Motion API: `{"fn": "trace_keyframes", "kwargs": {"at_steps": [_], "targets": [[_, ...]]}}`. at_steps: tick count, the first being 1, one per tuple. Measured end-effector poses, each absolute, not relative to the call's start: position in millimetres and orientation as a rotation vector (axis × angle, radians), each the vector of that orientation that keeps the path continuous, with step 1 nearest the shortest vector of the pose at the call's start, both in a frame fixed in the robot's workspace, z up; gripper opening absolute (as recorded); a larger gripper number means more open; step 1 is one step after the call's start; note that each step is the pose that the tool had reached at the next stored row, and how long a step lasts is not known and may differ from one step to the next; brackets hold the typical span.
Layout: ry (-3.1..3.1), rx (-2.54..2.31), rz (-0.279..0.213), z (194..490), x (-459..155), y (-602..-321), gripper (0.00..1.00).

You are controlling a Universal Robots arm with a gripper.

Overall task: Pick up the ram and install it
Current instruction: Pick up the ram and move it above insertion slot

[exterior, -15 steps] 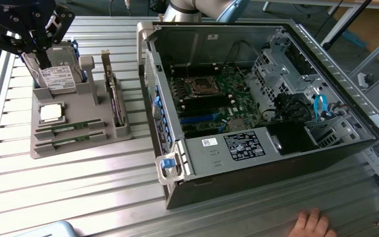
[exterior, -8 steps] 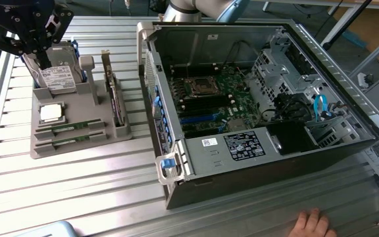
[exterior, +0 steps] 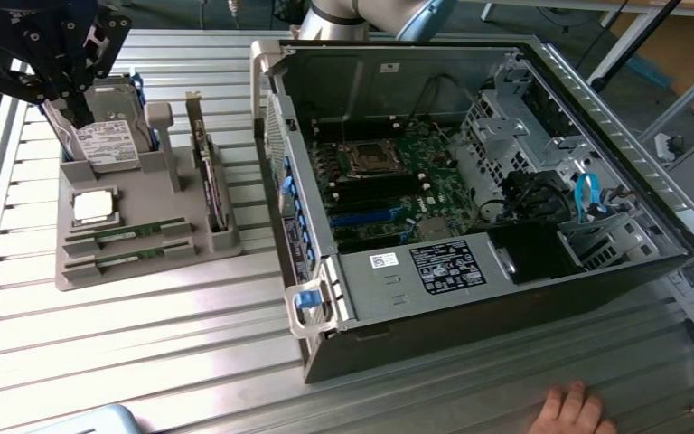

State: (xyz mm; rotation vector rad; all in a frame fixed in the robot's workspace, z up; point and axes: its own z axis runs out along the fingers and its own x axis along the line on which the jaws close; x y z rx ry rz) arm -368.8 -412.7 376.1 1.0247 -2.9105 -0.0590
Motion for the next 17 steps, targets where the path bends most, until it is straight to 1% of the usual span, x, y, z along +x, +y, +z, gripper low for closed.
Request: {"fn": "trace_keyframes", "kwargs": {"at_steps": [17], "targets": [[-2.785,1.322,-0.051,376.1,-368.8,-412.7,0.11]]}}
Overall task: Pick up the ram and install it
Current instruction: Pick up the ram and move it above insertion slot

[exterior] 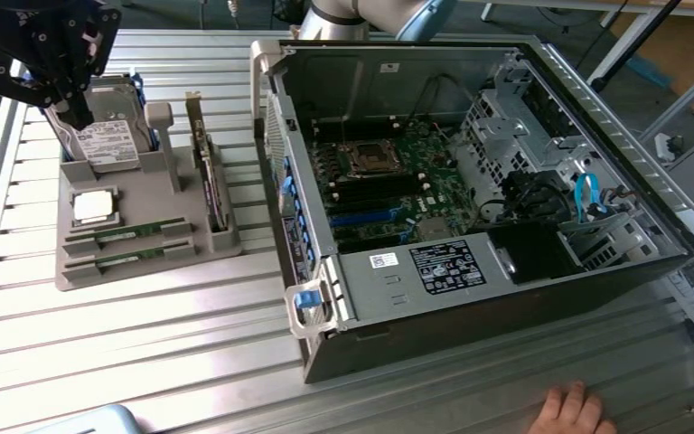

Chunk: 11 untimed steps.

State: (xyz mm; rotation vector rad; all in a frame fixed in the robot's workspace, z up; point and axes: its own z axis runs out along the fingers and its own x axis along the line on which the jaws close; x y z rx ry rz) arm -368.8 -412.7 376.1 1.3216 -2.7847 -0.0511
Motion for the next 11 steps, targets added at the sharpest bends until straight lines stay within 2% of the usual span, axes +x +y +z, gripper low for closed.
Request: {"fn": "trace_keyframes", "kwargs": {"at_steps": [11], "targets": [[-2.684,1.514,-0.048,376.1,-368.8,-412.7,0.11]]}}
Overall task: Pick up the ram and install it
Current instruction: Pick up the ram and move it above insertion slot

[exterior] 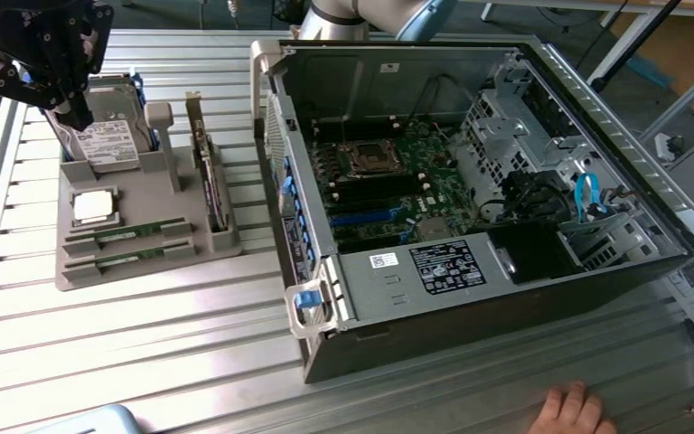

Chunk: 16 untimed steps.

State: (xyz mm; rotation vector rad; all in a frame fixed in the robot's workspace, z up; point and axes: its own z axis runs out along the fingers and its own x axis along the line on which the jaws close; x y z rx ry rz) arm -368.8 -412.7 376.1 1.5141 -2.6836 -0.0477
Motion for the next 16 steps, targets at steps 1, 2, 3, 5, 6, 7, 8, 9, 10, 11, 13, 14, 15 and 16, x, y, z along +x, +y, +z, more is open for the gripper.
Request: {"fn": "trace_keyframes", "kwargs": {"at_steps": [1,2,3,5,6,7,8,9,10,11,13,14,15,16], "targets": [[-2.675,1.530,-0.048,376.1,-368.8,-412.7,0.11],[-2.666,1.544,-0.047,376.0,-368.8,-412.7,0.11],[-2.658,1.559,-0.047,376.1,-368.8,-412.8,0.11],[-2.638,1.591,-0.047,376.1,-368.8,-412.7,0.11],[-2.626,1.611,-0.046,376.1,-368.8,-412.7,0.11],[-2.617,1.625,-0.046,376.1,-368.8,-412.7,0.11],[-2.611,1.636,-0.046,376.1,-368.8,-412.7,0.11],[-2.599,1.655,-0.046,376.1,-368.8,-412.7,0.11],[-2.586,1.674,-0.046,376.1,-368.8,-412.8,0.11],[-2.578,1.688,-0.046,376.1,-368.8,-412.8,0.11],[-2.559,1.716,-0.046,376.1,-368.8,-412.8,0.11],[-2.548,1.732,-0.046,376.1,-368.8,-412.7,0.11],[-2.539,1.745,-0.046,376.1,-368.8,-412.7,0.11],[-2.529,1.760,-0.045,376.1,-368.8,-412.7,0.11]]}}
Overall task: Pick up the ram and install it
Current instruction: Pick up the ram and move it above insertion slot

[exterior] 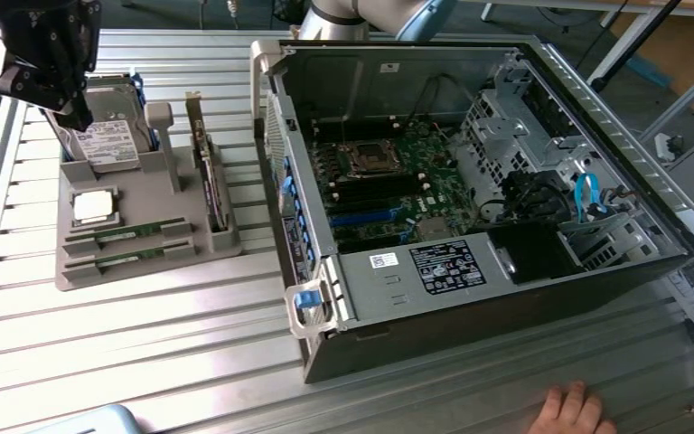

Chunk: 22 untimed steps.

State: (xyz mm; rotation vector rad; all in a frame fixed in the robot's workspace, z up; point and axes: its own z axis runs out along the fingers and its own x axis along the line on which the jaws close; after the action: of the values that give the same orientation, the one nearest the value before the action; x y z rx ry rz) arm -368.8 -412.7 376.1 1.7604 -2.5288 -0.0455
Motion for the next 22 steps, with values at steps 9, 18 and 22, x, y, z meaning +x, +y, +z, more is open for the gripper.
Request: {"fn": "trace_keyframes", "kwargs": {"at_steps": [9,18,22], "targets": [[-2.435,1.889,-0.045,376.1,-368.8,-412.7,0.11],[-2.367,1.974,-0.045,376.1,-368.8,-412.7,0.11],[-2.367,1.975,-0.045,376.1,-368.8,-412.7,0.11]]}}
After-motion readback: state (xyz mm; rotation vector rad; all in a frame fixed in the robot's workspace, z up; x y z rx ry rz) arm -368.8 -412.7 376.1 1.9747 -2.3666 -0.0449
